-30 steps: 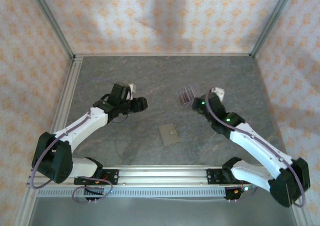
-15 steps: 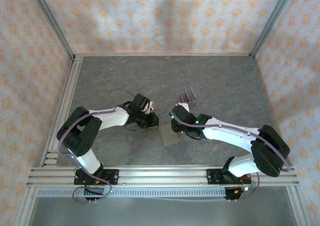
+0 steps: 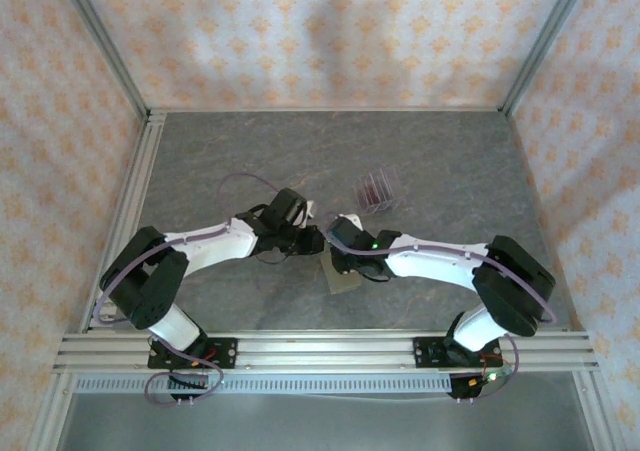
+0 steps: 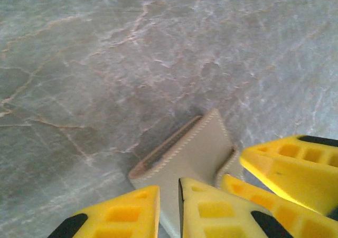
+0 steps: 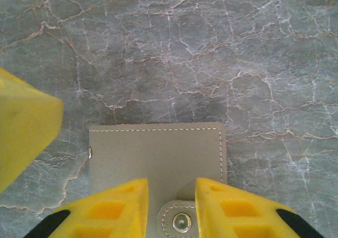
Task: Put the credit cards into the card holder
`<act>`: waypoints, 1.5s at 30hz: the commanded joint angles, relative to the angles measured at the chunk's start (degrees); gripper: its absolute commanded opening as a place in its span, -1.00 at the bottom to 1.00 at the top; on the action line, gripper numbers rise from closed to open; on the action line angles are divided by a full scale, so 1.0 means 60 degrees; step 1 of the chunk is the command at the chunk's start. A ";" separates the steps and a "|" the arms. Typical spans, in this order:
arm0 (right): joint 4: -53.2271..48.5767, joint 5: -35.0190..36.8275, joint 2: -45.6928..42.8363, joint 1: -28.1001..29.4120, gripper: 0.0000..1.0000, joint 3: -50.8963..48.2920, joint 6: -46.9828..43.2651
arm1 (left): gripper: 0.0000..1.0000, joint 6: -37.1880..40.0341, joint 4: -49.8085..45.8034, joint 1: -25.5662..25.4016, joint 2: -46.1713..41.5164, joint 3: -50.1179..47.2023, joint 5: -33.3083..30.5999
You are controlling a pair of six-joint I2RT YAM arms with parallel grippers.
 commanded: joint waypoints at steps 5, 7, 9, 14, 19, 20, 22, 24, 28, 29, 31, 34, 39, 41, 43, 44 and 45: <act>-0.0103 0.0188 0.0024 0.0225 -0.30 -0.0032 0.0307 | -0.63 0.0061 -0.0288 -0.0298 0.0527 0.0258 -0.0268; -0.0175 0.0242 -0.0012 0.0282 -0.30 -0.0075 0.0370 | -0.63 0.0059 -0.0253 -0.0352 0.0709 0.0323 -0.0244; -0.0206 0.0284 -0.0051 0.0326 -0.30 -0.0173 0.0435 | -0.64 0.0052 -0.0281 -0.0425 0.0845 0.0365 -0.0316; -0.0386 0.0422 0.0058 0.0329 -0.30 -0.0274 0.0560 | -0.65 0.0055 -0.0599 -0.0527 0.1068 0.0451 -0.0712; -0.0573 0.0859 0.0125 0.0385 -0.26 -0.0440 0.0759 | -0.66 0.0084 -0.0944 -0.0570 0.1187 0.0580 -0.0994; -0.0583 0.0883 0.0161 0.0374 -0.25 -0.0462 0.0774 | -0.66 0.0088 -0.0987 -0.0593 0.1213 0.0599 -0.1048; -0.0579 0.0939 0.0258 0.0395 -0.23 -0.0454 0.0772 | -0.66 0.0088 -0.1027 -0.0604 0.1282 0.0651 -0.1109; -0.0573 0.0969 0.0399 0.0455 -0.21 -0.0448 0.0778 | -0.68 0.0088 -0.1046 -0.0649 0.1359 0.0682 -0.1133; -0.0320 0.0836 0.0689 0.0519 -0.19 -0.0435 0.0780 | -0.68 0.0083 -0.1071 -0.0710 0.1520 0.0730 -0.1213; -0.0295 0.0792 0.0771 0.0524 -0.19 -0.0424 0.0777 | -0.68 0.0074 -0.1057 -0.0712 0.1557 0.0733 -0.1227; -0.0210 0.0699 0.0895 0.0543 -0.17 -0.0405 0.0796 | -0.69 0.0074 -0.1057 -0.0716 0.1612 0.0748 -0.1221; -0.0090 0.0545 0.0989 0.0581 -0.13 -0.0446 0.0808 | -0.69 0.0072 -0.1066 -0.0741 0.1667 0.0781 -0.1225; -0.0059 0.0544 0.1158 0.0729 -0.06 -0.0443 0.0817 | -0.69 0.0088 -0.1071 -0.0741 0.1718 0.0793 -0.1227; -0.0137 0.0689 0.1250 0.0815 -0.04 -0.0395 0.0843 | -0.69 0.0088 -0.1093 -0.0736 0.1719 0.0812 -0.1247; -0.0354 0.0970 0.1388 0.0911 -0.05 -0.0278 0.0884 | -0.69 0.0102 -0.1102 -0.0740 0.1704 0.0815 -0.1256; -0.0505 0.1167 0.1465 0.0974 -0.07 -0.0214 0.0926 | -0.69 0.0103 -0.1104 -0.0740 0.1704 0.0794 -0.1261; -0.0641 0.1381 0.1552 0.1022 -0.08 -0.0148 0.0972 | -0.69 0.0086 -0.1107 -0.0741 0.1704 0.0792 -0.1269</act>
